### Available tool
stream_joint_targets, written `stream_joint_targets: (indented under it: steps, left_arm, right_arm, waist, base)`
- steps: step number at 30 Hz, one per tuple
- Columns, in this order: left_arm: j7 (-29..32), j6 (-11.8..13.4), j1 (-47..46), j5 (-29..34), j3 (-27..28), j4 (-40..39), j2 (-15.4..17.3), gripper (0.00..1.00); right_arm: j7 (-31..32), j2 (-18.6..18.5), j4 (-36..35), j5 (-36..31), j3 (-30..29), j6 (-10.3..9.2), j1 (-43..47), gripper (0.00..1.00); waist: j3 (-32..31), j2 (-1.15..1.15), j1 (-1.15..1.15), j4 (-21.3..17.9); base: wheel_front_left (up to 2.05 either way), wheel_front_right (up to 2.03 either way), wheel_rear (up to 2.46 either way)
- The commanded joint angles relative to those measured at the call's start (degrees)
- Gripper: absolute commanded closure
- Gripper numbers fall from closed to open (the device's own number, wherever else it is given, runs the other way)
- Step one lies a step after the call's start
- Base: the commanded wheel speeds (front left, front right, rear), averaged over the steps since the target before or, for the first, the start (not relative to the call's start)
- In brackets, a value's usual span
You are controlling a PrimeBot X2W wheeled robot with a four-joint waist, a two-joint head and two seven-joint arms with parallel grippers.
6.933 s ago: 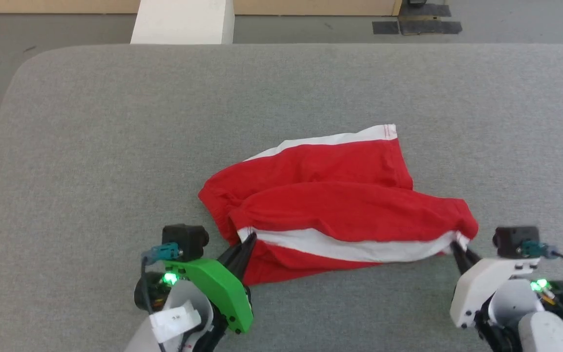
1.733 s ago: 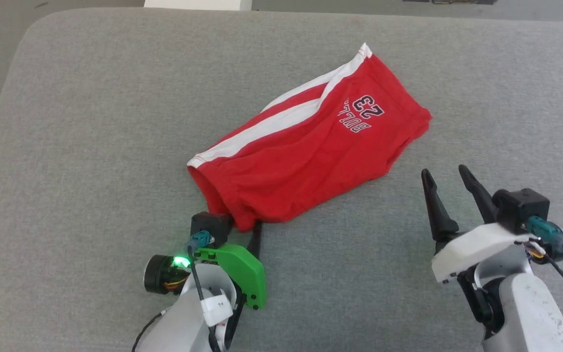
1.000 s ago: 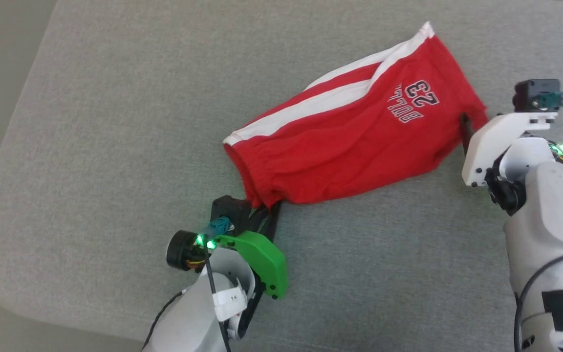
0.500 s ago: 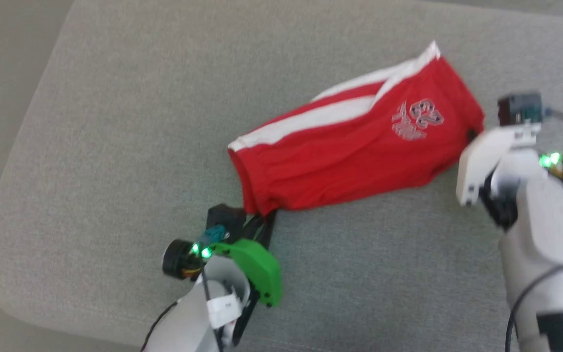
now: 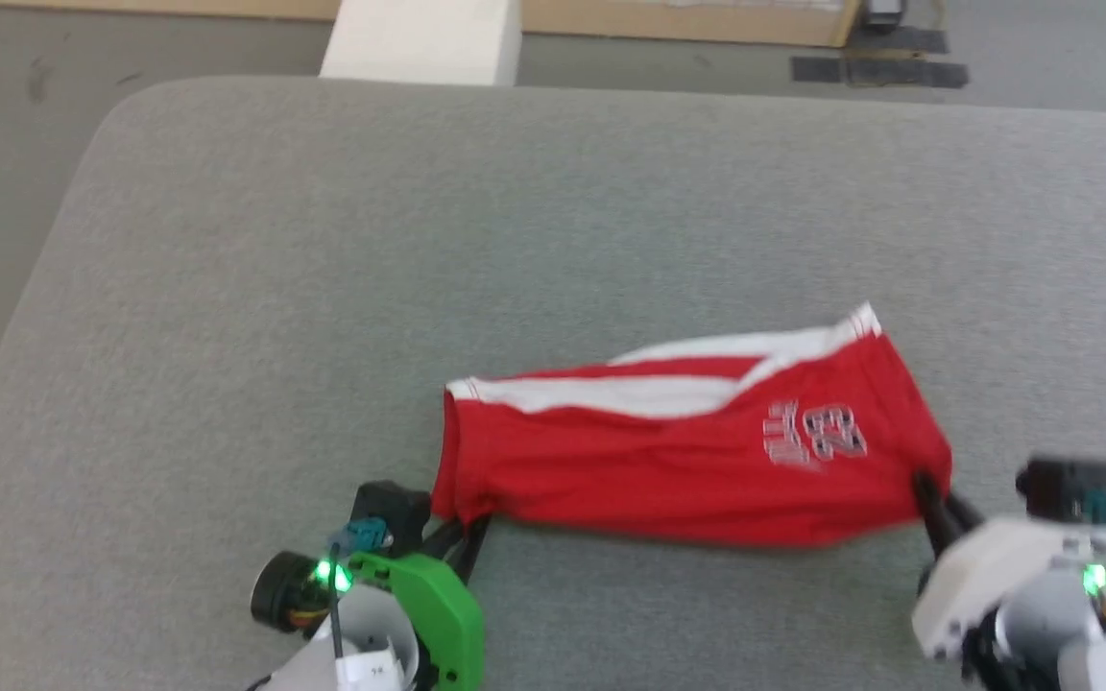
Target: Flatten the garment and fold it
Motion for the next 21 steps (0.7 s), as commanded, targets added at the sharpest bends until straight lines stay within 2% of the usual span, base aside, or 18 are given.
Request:
stream_joint_targets:
  steps: [1,6,7,8,9,10,17,21]
  left_arm:
    - [0.9,0.1,1.2,-0.5,0.0,-0.7,1.1,1.00]
    - [4.7,-0.3,3.5,-2.4,-0.6,-2.8,2.5,1.00]
    - [5.0,-0.3,3.7,-2.7,-0.6,-3.1,2.5,1.00]
    - [5.3,-0.2,4.0,-3.2,-0.5,-3.5,2.5,0.60]
    - [5.4,-0.2,4.2,-3.6,-0.3,-3.8,2.6,0.07]
    - [5.6,-0.3,4.5,-4.1,-0.2,-4.3,2.6,0.00]
    - [5.1,0.9,8.5,-7.5,2.3,-9.1,3.7,0.00]
    - [0.3,2.4,10.3,-7.9,5.9,-12.6,5.1,0.00]
  right_arm:
    - [0.0,-0.2,-0.6,0.6,-0.2,-0.11,1.8,1.00]
    - [-0.5,-0.1,1.1,2.4,0.7,-0.11,5.1,1.00]
    - [-0.3,-0.1,1.7,2.2,1.0,-0.11,5.4,0.95]
    - [-0.1,-0.1,2.2,1.9,1.4,-0.11,5.6,0.19]
    - [-0.1,-0.1,2.4,2.0,1.4,-0.11,5.6,0.00]
    - [-0.3,-0.1,2.5,2.3,1.4,-0.11,5.5,0.00]
    - [-3.3,-0.1,-0.4,2.1,-0.5,-0.11,6.1,0.00]
    - [-5.9,-0.1,-2.7,0.7,-1.8,-0.11,5.6,0.00]
  waist:
    - [-1.1,0.00,0.00,-1.6]
    - [-1.1,0.00,0.00,-2.5]
    - [-1.1,0.00,0.00,-2.5]
    - [-1.1,0.00,0.00,-2.5]
    - [-1.2,0.00,0.00,-2.5]
    - [-1.4,0.00,0.00,-2.5]
    - [-3.3,0.00,0.00,-1.7]
    - [-3.9,0.00,0.00,-1.4]
  base:
    - [0.00,0.00,0.00]
    - [0.00,0.00,0.00]
    - [0.00,0.00,0.00]
    - [0.00,0.00,0.00]
    - [0.00,0.00,0.00]
    - [0.00,0.00,0.00]
    - [0.00,0.00,0.00]
    - [0.00,0.00,0.00]
